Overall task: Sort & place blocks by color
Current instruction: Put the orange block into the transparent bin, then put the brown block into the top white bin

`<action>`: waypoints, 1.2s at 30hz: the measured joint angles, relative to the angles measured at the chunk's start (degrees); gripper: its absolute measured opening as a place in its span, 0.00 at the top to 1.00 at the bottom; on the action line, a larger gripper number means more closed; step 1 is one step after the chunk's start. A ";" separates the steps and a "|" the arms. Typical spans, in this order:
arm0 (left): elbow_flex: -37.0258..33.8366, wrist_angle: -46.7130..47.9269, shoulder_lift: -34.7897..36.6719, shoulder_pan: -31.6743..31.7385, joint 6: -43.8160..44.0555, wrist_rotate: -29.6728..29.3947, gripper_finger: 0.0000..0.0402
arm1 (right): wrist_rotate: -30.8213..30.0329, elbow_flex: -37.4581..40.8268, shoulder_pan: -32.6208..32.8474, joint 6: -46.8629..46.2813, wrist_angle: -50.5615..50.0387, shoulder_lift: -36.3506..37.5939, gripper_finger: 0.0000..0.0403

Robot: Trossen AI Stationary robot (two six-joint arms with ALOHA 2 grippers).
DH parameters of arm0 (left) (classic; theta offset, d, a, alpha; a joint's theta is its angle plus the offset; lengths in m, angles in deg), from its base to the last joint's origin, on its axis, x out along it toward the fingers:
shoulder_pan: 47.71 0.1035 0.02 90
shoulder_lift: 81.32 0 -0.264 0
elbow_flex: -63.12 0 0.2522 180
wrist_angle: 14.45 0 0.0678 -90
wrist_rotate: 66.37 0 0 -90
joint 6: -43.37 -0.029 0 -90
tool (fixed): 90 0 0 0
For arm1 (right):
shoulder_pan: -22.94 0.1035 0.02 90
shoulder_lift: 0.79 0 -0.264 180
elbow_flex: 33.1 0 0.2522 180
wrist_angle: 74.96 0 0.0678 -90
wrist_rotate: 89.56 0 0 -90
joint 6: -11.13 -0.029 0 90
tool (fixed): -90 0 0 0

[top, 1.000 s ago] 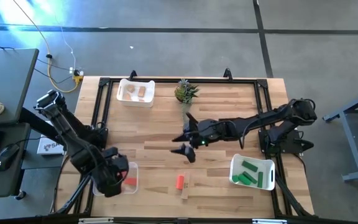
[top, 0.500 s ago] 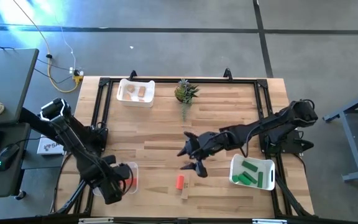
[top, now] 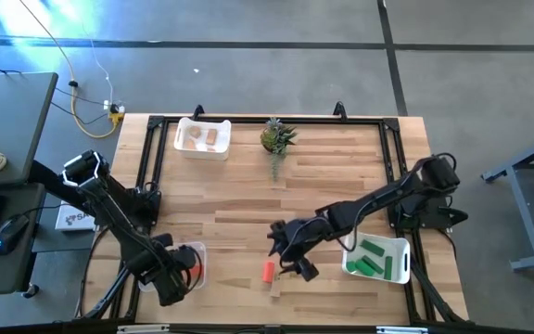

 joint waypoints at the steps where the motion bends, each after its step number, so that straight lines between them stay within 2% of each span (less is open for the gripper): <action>1: 0.00 0.01 0.00 0.04 0.19 0.23 0.65 | 0.13 0.00 0.13 1.05 0.16 -0.68 0.35; 8: 0.00 0.05 0.00 0.30 0.81 1.64 0.61 | 0.16 0.00 0.45 6.86 -0.76 -4.15 0.35; 18: 0.00 0.07 0.02 0.63 4.60 2.01 0.54 | 0.18 0.02 0.44 9.00 -1.23 -8.06 0.35; 21: 0.01 0.07 0.14 1.38 4.86 3.76 0.53 | 0.20 0.04 0.44 11.10 -1.20 -9.42 0.35; 24: 0.02 0.01 0.20 2.46 4.86 5.57 0.53 | 0.14 0.08 0.44 12.60 -1.15 -10.60 0.35; 36: 0.02 -0.17 0.22 3.31 4.22 5.34 0.57 | -2.40 0.09 -0.96 14.74 -1.21 -12.50 0.35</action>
